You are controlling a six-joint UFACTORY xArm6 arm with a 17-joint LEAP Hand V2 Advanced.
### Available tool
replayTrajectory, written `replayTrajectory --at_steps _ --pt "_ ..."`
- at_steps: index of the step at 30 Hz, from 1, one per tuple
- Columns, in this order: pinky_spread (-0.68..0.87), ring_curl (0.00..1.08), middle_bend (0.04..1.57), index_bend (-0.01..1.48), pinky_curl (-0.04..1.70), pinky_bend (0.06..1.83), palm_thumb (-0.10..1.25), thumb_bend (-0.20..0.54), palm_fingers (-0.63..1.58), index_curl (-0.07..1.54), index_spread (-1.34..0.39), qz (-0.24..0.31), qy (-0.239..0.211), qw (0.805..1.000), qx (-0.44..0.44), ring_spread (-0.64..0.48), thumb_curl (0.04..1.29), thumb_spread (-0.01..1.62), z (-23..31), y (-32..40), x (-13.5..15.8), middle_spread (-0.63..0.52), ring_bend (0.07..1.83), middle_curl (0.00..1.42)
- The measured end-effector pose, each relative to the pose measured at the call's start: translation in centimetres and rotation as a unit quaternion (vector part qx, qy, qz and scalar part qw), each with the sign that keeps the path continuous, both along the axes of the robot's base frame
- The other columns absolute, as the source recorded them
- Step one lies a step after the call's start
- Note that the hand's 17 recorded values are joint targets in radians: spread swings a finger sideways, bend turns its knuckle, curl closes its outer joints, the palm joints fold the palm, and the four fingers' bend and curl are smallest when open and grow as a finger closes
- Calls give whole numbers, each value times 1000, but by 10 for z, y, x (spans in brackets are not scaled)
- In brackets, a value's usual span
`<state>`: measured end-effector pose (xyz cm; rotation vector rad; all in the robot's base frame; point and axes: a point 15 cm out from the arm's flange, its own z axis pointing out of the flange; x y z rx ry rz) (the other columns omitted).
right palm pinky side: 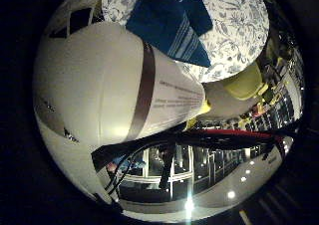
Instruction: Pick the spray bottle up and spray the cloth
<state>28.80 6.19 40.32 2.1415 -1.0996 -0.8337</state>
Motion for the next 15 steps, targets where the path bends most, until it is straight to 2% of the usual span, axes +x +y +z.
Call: replayTrajectory --at_steps 7,15 --pt "-190 905 1348 1001 1335 1078 1003 -24 1098 781 -184 30 17 998 -44 -254 851 647 -10 5 2 -140 1303 831" --pt "-204 904 1348 997 1332 1080 1005 -20 1098 786 -191 53 33 997 -54 -254 857 656 -23 19 4 -140 1303 831"
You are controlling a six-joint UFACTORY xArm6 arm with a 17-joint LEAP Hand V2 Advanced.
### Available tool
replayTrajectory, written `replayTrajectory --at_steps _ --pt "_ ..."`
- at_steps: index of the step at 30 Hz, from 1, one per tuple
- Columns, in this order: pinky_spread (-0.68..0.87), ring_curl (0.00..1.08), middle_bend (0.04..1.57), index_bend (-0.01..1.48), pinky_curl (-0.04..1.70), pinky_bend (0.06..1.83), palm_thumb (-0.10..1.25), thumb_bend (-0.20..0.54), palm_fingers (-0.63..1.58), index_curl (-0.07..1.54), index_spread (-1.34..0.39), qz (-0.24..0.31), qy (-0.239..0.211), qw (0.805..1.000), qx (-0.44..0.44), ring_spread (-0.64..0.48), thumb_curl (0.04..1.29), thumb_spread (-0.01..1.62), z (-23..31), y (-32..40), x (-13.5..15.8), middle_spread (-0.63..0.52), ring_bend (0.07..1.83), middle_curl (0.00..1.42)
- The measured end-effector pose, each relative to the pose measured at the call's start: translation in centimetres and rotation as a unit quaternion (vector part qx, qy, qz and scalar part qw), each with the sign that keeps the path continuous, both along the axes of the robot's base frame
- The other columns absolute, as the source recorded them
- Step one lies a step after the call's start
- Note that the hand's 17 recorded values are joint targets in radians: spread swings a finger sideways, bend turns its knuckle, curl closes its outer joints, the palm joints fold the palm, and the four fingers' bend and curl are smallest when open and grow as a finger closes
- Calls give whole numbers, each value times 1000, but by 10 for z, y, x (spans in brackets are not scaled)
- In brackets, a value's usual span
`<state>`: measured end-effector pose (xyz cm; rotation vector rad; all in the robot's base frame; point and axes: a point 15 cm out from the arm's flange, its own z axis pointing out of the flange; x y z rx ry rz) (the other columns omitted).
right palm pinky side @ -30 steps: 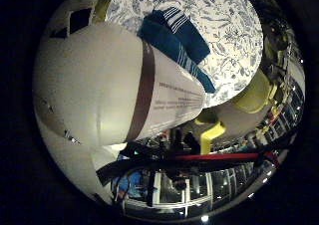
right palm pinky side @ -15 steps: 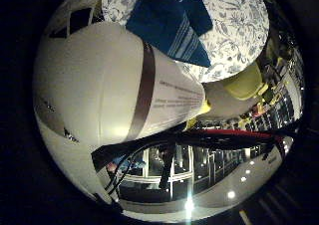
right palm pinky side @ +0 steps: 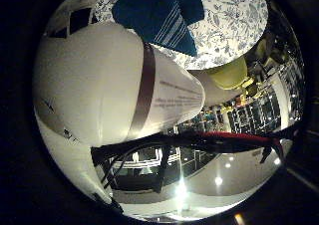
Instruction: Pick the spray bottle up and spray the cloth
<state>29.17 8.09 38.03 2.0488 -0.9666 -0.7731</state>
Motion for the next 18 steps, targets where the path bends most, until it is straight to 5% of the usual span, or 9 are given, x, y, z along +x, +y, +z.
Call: replayTrajectory --at_steps 13,18 --pt "-217 903 1344 995 1330 1080 1008 -21 1098 790 -199 7 -3 1000 24 -254 857 666 0 12 0 -139 1304 830" --pt "-220 903 1348 993 1329 1080 1016 -19 1099 790 -206 0 -37 994 102 -254 861 663 2 40 2 -139 1304 831"
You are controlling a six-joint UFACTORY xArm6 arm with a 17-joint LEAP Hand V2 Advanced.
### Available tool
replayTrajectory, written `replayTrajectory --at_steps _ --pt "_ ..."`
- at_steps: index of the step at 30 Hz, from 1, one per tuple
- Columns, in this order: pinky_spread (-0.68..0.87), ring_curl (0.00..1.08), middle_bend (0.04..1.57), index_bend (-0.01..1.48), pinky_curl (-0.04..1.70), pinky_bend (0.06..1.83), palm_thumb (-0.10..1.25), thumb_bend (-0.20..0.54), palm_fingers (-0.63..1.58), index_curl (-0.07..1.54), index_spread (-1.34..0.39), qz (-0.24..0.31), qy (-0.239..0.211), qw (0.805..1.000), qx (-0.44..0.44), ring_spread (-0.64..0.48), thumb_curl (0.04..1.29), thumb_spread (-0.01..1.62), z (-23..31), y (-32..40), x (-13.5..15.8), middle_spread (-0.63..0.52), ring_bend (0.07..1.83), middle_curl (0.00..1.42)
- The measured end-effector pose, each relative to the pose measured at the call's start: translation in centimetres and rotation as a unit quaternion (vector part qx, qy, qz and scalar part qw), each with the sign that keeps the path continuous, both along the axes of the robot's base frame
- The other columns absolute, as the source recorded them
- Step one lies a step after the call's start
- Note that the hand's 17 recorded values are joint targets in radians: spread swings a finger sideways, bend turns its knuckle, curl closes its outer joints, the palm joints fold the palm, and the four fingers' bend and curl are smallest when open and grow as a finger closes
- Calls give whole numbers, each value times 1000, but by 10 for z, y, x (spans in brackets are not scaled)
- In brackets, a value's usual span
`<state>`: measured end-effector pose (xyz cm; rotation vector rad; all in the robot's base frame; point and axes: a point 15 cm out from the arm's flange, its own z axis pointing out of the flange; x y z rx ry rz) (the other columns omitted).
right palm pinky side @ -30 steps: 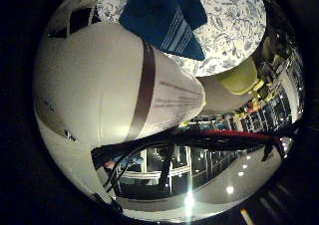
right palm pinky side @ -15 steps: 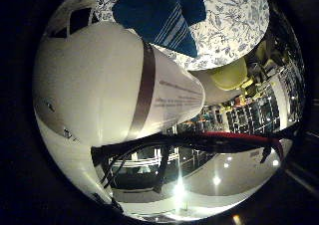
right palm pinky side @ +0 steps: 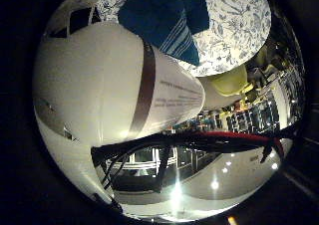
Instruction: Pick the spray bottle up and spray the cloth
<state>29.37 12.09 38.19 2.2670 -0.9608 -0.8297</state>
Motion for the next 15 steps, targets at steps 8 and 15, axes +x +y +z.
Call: replayTrajectory --at_steps 8,15 --pt "-210 902 1348 992 1330 1082 1017 -21 1100 792 -208 -35 -39 980 194 -254 861 659 14 81 9 -140 1303 831" --pt "-199 902 1353 996 1348 1086 1022 -20 1099 796 -203 -93 -71 936 331 -253 870 654 48 143 27 -140 1307 830"
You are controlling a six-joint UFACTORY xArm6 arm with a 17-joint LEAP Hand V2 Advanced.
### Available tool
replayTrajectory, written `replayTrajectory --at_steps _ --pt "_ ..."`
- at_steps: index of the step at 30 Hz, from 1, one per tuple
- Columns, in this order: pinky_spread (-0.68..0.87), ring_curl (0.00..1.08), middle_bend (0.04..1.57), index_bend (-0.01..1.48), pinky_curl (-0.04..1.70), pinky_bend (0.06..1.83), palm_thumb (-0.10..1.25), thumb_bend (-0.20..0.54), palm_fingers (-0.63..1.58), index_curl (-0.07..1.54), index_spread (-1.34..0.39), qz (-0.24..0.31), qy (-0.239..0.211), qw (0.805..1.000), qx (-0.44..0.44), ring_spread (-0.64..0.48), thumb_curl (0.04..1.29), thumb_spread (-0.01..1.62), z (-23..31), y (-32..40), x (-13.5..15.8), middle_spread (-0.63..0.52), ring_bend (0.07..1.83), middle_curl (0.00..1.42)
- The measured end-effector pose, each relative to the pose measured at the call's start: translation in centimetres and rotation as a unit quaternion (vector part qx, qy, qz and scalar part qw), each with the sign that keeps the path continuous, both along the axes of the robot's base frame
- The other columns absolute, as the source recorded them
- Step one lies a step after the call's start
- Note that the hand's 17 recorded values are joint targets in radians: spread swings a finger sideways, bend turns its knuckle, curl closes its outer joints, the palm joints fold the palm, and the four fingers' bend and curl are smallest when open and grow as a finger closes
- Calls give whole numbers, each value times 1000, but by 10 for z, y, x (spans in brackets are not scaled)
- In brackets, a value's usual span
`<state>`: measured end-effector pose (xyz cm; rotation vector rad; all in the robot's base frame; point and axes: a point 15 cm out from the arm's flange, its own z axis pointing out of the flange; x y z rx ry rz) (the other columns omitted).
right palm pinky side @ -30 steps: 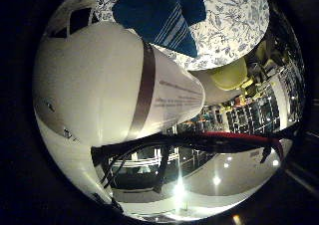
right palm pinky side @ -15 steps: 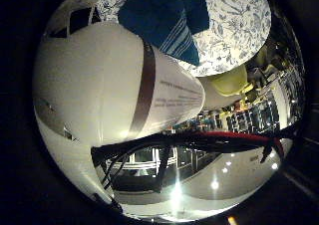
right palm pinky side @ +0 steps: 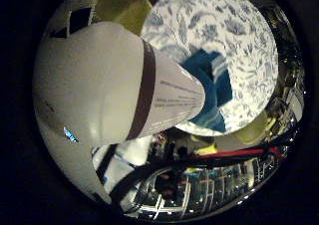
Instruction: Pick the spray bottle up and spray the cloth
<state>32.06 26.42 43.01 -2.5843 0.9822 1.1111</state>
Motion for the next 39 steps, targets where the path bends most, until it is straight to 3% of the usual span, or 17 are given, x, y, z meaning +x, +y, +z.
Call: replayTrajectory --at_steps 11,17,23,39 --pt "-192 900 1356 995 1366 1072 1029 -20 1096 803 -192 -92 -48 979 177 -251 877 634 53 72 49 -140 1312 827" --pt "-190 897 1360 991 1372 1067 1029 -21 1099 805 -190 -103 -50 966 234 -250 880 629 64 94 61 -138 1311 824" --pt "-189 896 1361 990 1376 1065 1029 -21 1099 807 -190 -106 -52 955 271 -249 881 628 51 119 71 -138 1312 822" --pt "-188 894 1365 987 1380 1062 1027 -21 1101 809 -190 -219 -54 919 322 -249 883 630 -31 113 119 -137 1312 817"
